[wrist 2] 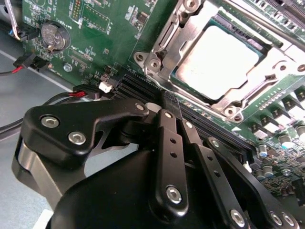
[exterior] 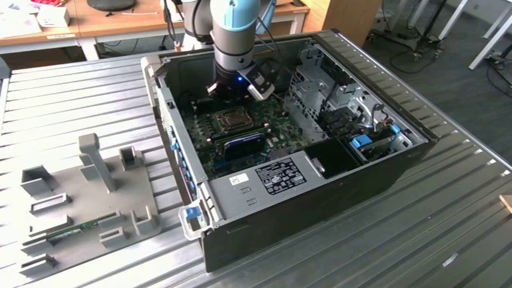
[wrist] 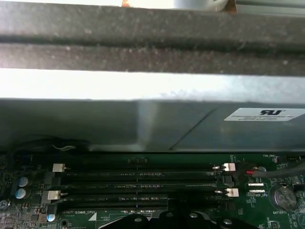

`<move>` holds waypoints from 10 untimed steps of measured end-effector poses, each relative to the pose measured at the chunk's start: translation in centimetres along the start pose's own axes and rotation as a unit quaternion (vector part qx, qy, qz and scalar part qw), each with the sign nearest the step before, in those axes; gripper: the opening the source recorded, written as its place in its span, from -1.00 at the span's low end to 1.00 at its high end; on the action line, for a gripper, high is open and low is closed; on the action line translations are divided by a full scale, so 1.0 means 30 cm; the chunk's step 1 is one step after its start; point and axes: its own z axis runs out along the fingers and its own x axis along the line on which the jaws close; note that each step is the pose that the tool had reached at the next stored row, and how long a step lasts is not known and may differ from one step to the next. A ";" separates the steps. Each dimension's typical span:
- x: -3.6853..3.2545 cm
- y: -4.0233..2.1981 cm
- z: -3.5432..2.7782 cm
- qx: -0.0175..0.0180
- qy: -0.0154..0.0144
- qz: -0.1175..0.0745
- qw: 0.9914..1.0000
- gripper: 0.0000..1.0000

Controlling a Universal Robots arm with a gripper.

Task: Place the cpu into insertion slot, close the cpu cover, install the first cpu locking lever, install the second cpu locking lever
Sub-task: 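Install the first cpu locking lever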

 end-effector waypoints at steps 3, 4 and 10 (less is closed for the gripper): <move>-0.001 -0.001 0.000 0.001 -0.002 0.007 1.000 -0.79; -0.001 -0.001 0.000 0.001 -0.003 0.010 1.000 -0.79; -0.001 -0.001 0.001 0.004 -0.008 0.026 1.000 -0.79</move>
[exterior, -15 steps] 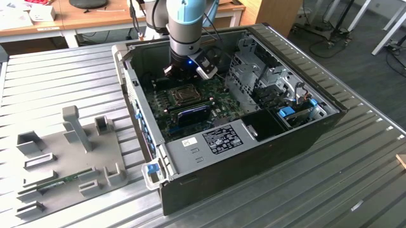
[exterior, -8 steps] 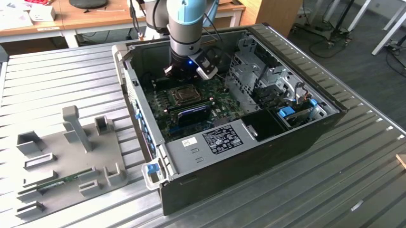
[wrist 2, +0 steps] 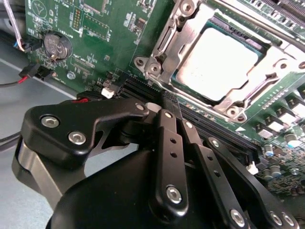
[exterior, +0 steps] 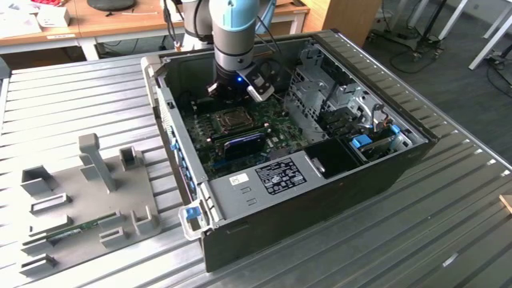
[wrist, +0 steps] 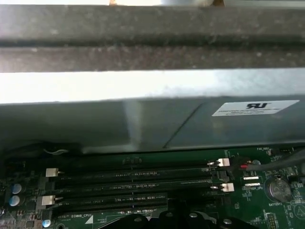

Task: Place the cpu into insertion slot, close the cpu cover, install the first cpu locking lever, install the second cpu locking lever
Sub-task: 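Install the first cpu locking lever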

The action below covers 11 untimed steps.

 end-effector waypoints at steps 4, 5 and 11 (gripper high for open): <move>0.000 0.000 0.000 0.000 0.000 0.002 1.000 -0.79; 0.000 0.000 0.000 0.000 0.000 0.002 1.000 -0.79; 0.000 0.000 0.000 0.001 -0.001 0.004 1.000 -0.79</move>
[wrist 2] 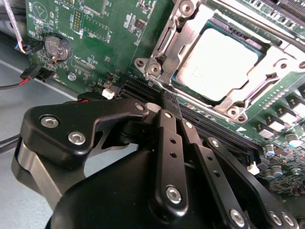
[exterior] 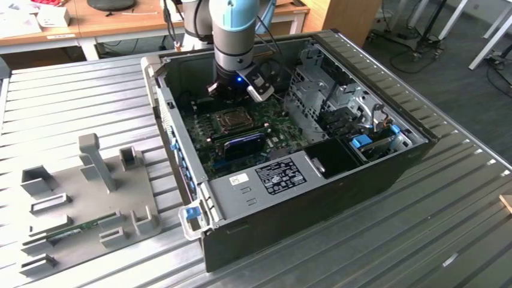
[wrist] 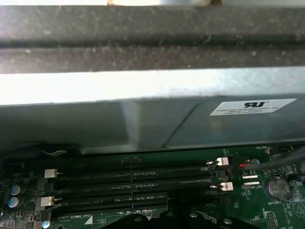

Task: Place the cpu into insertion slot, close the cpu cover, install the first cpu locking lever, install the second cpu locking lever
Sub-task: 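Install the first cpu locking lever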

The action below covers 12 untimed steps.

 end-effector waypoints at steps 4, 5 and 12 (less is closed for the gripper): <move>0.000 0.000 0.000 0.001 -0.003 0.010 1.000 -0.79; 0.000 0.000 0.000 0.001 -0.003 0.011 1.000 -0.79; 0.001 0.001 -0.003 0.002 -0.003 0.011 1.000 -0.79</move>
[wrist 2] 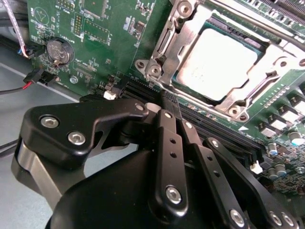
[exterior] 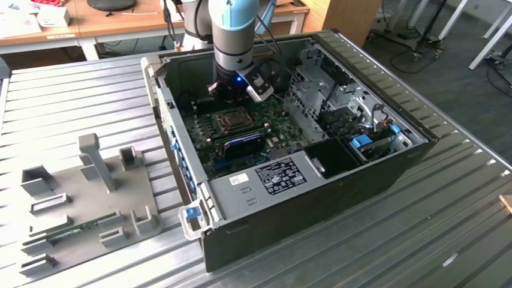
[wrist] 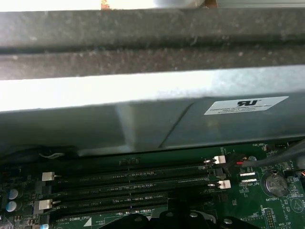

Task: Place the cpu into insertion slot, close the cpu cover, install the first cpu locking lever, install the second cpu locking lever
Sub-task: 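Install the first cpu locking lever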

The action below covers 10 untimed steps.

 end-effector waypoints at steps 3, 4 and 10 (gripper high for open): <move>0.002 0.001 -0.002 0.000 0.000 0.000 1.000 -0.79; 0.003 0.001 -0.003 0.000 -0.001 0.000 1.000 -0.79; 0.008 0.001 -0.008 0.000 -0.002 0.000 1.000 -0.79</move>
